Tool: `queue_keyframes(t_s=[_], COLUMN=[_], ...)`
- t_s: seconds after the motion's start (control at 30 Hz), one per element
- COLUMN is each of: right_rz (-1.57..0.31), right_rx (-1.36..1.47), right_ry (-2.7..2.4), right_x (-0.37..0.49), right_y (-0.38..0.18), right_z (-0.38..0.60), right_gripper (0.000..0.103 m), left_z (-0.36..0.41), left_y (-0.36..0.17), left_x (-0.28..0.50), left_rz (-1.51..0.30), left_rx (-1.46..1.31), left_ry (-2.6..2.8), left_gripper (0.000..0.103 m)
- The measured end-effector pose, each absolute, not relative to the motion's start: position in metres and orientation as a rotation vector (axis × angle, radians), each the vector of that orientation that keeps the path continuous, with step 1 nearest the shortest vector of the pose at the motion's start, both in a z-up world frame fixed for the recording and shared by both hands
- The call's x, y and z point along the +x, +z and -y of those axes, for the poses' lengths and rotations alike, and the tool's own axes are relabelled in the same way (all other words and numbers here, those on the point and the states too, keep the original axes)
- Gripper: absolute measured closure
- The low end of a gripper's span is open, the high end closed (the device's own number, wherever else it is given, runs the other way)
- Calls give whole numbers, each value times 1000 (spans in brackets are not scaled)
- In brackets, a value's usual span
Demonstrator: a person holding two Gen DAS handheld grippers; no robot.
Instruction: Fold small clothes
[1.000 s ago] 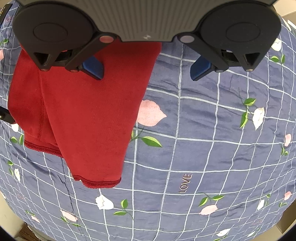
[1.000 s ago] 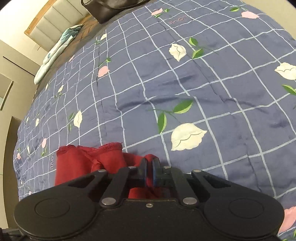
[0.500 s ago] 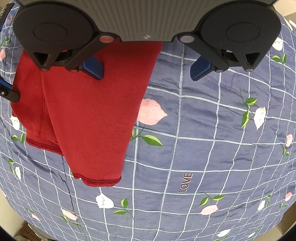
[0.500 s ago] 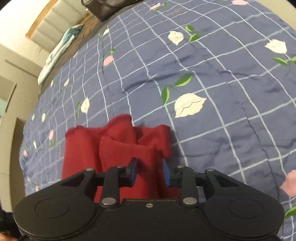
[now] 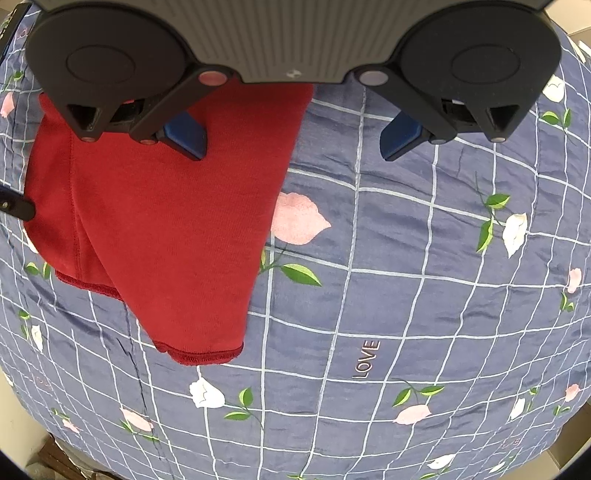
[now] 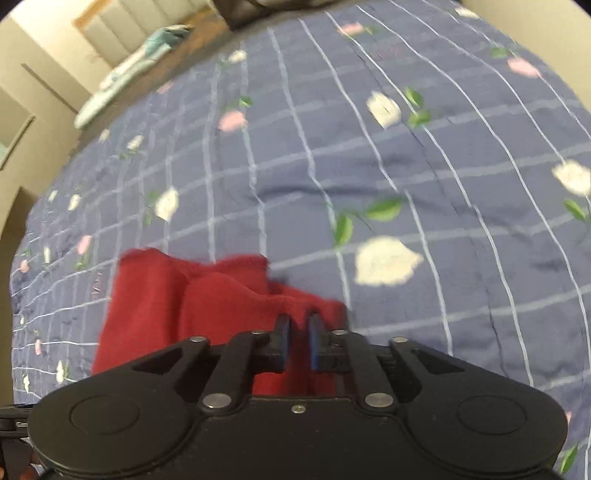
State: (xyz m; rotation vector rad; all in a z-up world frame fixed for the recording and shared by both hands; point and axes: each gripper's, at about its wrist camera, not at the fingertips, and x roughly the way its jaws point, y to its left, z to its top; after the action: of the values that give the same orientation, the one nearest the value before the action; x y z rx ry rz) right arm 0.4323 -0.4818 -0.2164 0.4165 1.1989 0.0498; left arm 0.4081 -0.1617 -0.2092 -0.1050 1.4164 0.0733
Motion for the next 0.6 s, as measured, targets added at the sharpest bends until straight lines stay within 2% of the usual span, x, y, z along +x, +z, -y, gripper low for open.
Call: queue_keyframes(t_s=[0.07, 0.13, 0.2, 0.6], right_rz=[-1206, -1206, -1212, -1268], right_rx=[467, 522, 557, 696], right_ry=[19, 4, -10, -42], right_x=[427, 419, 411, 368], right_y=[-220, -221, -223, -235], right_z=[488, 494, 497, 494], right_gripper=[69, 46, 35, 35], left_z=[161, 161, 160, 161], left_y=[-208, -208, -209, -215], left_x=[408, 408, 409, 411], left_rz=[-1413, -1411, -1414, -1425], left_rx=[-107, -108, -109, -85], left_ry=[68, 65, 67, 55], left_gripper=[1, 1, 1, 1])
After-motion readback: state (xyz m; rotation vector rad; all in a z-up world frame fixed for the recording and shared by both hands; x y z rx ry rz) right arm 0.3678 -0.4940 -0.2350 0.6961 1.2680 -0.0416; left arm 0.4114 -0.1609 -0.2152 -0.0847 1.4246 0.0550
